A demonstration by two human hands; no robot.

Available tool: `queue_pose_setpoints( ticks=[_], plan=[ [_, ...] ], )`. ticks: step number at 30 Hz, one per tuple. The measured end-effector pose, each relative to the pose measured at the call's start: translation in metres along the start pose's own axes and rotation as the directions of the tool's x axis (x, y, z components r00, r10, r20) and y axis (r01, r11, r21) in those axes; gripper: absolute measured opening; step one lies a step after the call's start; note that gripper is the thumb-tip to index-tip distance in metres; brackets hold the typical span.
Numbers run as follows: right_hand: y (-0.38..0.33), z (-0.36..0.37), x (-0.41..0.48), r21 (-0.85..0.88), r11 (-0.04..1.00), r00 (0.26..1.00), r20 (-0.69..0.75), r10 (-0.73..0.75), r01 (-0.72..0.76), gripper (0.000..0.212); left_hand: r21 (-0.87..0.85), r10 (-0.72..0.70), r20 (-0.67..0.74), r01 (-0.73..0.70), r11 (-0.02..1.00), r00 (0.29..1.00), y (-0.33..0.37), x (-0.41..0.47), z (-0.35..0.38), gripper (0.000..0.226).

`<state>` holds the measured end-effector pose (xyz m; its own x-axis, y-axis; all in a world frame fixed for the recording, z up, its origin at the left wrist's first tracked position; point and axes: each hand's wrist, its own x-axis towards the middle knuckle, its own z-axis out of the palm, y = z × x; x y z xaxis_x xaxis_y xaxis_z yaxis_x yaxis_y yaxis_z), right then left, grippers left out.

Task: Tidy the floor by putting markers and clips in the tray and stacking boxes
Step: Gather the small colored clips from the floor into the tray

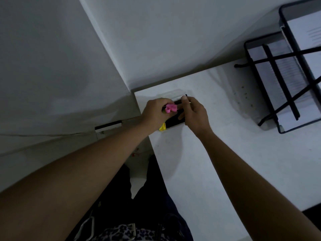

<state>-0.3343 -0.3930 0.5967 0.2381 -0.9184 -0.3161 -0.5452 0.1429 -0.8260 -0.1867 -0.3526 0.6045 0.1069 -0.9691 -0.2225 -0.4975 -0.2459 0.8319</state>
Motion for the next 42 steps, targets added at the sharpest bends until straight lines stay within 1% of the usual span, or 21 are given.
queue_pose_setpoints(
  ticks=[2, 3, 5, 7, 9, 11, 14, 17, 19, 22, 26, 29, 32, 35, 37, 39, 41, 42],
  plan=[
    [0.005, -0.004, 0.002, -0.042, 0.999, 0.999, 0.014, 0.031, -0.030, 0.033, -0.008, 0.008, 0.035, -0.008, 1.000, 0.999, 0.000, -0.002, 0.006, 0.023],
    [0.008, -0.006, 0.003, -0.093, 0.995, 0.999, 0.030, 0.025, -0.022, 0.032, -0.014, 0.015, 0.047, -0.014, 1.000, 0.999, -0.001, -0.003, 0.008, 0.024],
    [0.013, -0.009, 0.003, -0.203, 0.979, 0.997, 0.071, -0.011, 0.025, 0.028, -0.005, 0.028, 0.061, -0.027, 1.000, 0.998, -0.003, -0.003, 0.008, 0.027],
    [0.016, -0.011, 0.002, -0.276, 0.956, 0.991, 0.116, -0.072, 0.101, 0.026, 0.026, 0.044, 0.073, -0.046, 0.999, 0.996, -0.004, -0.002, 0.007, 0.028],
    [0.016, -0.011, 0.001, -0.293, 0.941, 0.978, 0.171, -0.124, 0.170, 0.024, 0.051, 0.046, 0.053, -0.049, 0.998, 0.998, -0.006, -0.001, 0.004, 0.027],
    [0.015, -0.011, 0.002, -0.296, 0.928, 0.960, 0.228, -0.161, 0.225, 0.022, 0.069, 0.040, -0.016, -0.039, 0.997, 0.999, -0.008, 0.001, 0.000, 0.024],
    [0.008, -0.013, 0.003, -0.338, 0.913, 0.950, 0.283, -0.132, 0.227, 0.026, 0.079, 0.009, -0.081, -0.002, 0.997, 0.997, -0.011, 0.004, -0.005, 0.021],
    [0.005, -0.016, 0.007, -0.370, 0.906, 0.938, 0.341, -0.070, 0.203, 0.037, 0.006, -0.068, -0.099, 0.069, 0.998, 0.993, -0.013, 0.006, -0.009, 0.024],
    [0.006, -0.018, 0.010, -0.387, 0.901, 0.930, 0.366, -0.048, 0.198, 0.032, -0.050, -0.108, -0.112, 0.103, 0.993, 0.988, -0.012, 0.007, -0.011, 0.026],
    [0.007, -0.019, 0.015, -0.396, 0.903, 0.939, 0.344, -0.025, 0.169, 0.026, -0.064, -0.135, -0.120, 0.128, 0.990, 0.984, -0.012, 0.009, -0.012, 0.030],
    [0.010, -0.016, 0.020, -0.410, 0.906, 0.972, 0.236, -0.011, 0.109, 0.024, -0.036, -0.161, -0.082, 0.159, 0.987, 0.984, -0.016, 0.010, -0.014, 0.040],
    [0.008, -0.014, 0.020, -0.489, 0.867, 0.966, 0.255, 0.036, 0.097, 0.021, -0.021, -0.163, -0.061, 0.163, 0.986, 0.985, -0.016, 0.012, -0.017, 0.052],
    [0.004, -0.018, 0.020, -0.539, 0.838, 0.955, 0.283, 0.084, 0.086, 0.017, 0.016, -0.114, -0.069, 0.115, 0.993, 0.991, -0.016, 0.013, -0.018, 0.042],
    [0.001, -0.022, 0.022, -0.584, 0.803, 0.942, 0.322, 0.094, 0.119, 0.016, 0.065, -0.075, -0.056, 0.079, 0.995, 0.996, -0.015, 0.015, -0.018, 0.039],
    [0.000, -0.024, 0.022, -0.580, 0.799, 0.930, 0.358, 0.079, 0.155, 0.020, 0.070, -0.044, -0.046, 0.047, 0.996, 0.998, -0.012, 0.016, -0.016, 0.038],
    [0.001, -0.026, 0.022, -0.574, 0.802, 0.921, 0.382, 0.083, 0.166, 0.018, 0.099, -0.015, -0.035, 0.018, 0.995, 0.999, -0.011, 0.017, -0.014, 0.039],
    [0.005, -0.027, 0.021, -0.561, 0.814, 0.926, 0.368, 0.083, 0.150, 0.018, 0.137, 0.006, -0.029, -0.002, 0.991, 1.000, -0.012, 0.018, -0.012, 0.041],
    [0.006, -0.027, 0.021, -0.545, 0.827, 0.938, 0.339, 0.070, 0.136, 0.019, 0.145, 0.016, -0.018, -0.013, 0.989, 1.000, -0.012, 0.019, -0.011, 0.041]
  ],
)
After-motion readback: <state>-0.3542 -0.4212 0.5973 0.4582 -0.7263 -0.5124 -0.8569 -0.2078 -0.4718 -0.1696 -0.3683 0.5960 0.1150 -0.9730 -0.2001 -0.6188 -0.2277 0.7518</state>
